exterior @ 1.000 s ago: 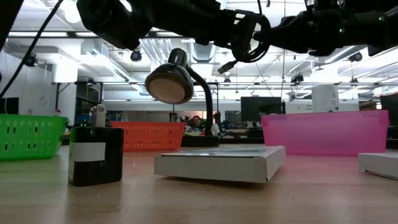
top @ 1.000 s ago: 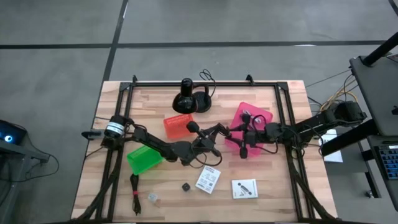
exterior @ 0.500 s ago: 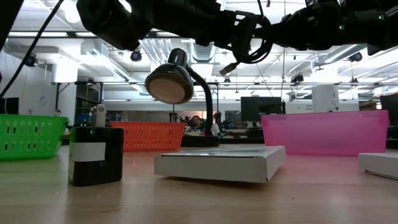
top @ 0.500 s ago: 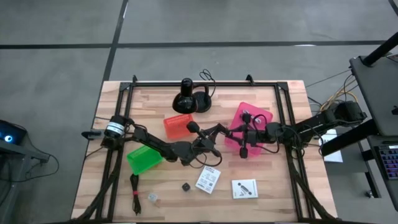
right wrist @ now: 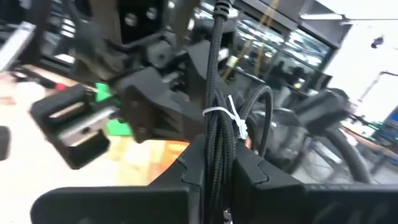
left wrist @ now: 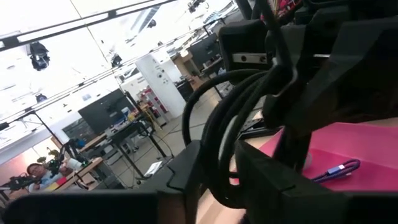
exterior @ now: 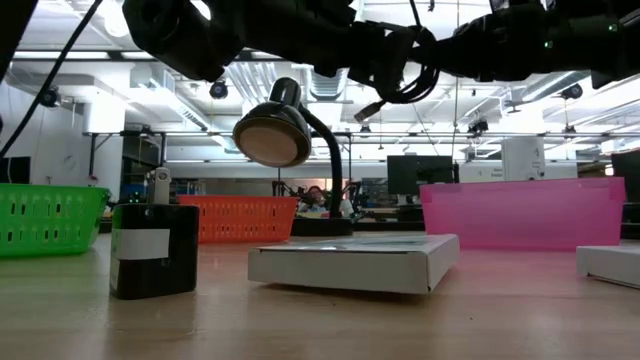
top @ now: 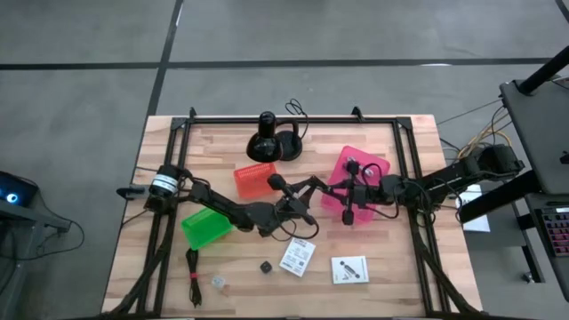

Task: Pick and place items into bin
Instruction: Put the top black charger cable into the pink bin

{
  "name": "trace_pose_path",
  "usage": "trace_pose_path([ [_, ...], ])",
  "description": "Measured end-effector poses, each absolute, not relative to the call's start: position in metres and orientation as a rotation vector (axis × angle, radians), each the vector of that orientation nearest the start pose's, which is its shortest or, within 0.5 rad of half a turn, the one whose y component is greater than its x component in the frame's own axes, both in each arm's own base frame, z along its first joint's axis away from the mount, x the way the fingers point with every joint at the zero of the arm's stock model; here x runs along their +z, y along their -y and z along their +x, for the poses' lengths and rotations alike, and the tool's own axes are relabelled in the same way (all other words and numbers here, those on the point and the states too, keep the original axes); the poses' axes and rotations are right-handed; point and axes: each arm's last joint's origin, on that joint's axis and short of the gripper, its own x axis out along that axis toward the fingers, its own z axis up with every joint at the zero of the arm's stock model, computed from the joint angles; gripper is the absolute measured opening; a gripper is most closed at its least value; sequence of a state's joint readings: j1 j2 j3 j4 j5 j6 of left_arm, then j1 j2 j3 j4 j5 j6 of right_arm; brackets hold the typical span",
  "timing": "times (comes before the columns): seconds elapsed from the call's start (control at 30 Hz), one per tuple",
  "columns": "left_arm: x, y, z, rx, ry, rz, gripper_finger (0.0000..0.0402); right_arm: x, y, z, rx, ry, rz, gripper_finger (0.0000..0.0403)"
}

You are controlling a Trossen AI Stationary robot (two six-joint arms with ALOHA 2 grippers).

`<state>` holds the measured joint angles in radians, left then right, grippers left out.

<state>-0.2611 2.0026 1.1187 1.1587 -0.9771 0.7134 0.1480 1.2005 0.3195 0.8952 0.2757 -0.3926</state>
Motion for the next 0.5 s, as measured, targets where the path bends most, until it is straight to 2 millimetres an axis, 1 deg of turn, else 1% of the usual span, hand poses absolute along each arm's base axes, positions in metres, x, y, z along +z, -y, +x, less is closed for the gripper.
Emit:
trace_pose_path([
  [0.17, 0.2135, 0.085, 0.4046, 0.748, -0.039, 0.522, 0.0126, 0.1988, -0.0196, 0.2198, -0.309, -0.061, -0.389, 0.0022],
  [0.27, 0.2119, 0.0845, 0.4035, 0.762, -0.05, 0.522, 0.0143, 0.1979, -0.0174, 0.2189, -0.391, -0.088, -0.39, 0.0022],
  [0.37, 0.2103, 0.0839, 0.4016, 0.817, -0.08, 0.513, 0.0151, 0.1967, -0.0161, 0.2183, -0.435, -0.109, -0.394, 0.0022],
  [0.5, 0.2107, 0.0865, 0.3989, 0.875, -0.12, 0.524, 0.0153, 0.1954, -0.0152, 0.2178, -0.47, -0.13, -0.399, 0.0022],
])
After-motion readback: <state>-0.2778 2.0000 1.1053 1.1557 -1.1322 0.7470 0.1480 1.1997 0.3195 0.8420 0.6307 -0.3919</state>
